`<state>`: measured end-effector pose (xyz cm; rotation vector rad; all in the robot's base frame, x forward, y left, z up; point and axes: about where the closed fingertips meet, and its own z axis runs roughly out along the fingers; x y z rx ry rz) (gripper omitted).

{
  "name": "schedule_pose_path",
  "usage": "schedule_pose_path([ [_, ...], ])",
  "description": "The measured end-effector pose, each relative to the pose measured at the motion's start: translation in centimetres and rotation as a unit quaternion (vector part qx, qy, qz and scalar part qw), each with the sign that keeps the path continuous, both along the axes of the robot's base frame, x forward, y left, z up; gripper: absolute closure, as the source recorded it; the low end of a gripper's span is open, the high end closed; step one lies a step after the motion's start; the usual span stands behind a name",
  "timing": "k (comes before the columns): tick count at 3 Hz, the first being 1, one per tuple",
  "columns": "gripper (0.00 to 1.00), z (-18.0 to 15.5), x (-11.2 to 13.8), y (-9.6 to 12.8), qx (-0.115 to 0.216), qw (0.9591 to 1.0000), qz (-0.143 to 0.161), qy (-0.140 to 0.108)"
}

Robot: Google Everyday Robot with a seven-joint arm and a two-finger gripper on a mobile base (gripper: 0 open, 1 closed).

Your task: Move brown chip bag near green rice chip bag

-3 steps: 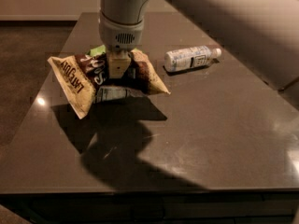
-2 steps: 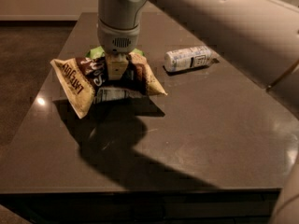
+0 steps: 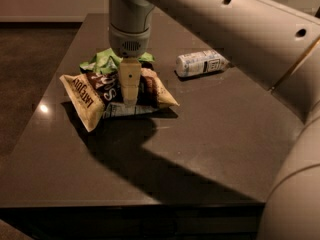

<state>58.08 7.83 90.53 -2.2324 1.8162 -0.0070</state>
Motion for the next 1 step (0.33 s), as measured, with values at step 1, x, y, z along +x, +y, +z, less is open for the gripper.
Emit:
schedule_pose_path([
  [1,0.00,0.00,0.00,0.00,0.000,1.0000,0.000,0.000],
])
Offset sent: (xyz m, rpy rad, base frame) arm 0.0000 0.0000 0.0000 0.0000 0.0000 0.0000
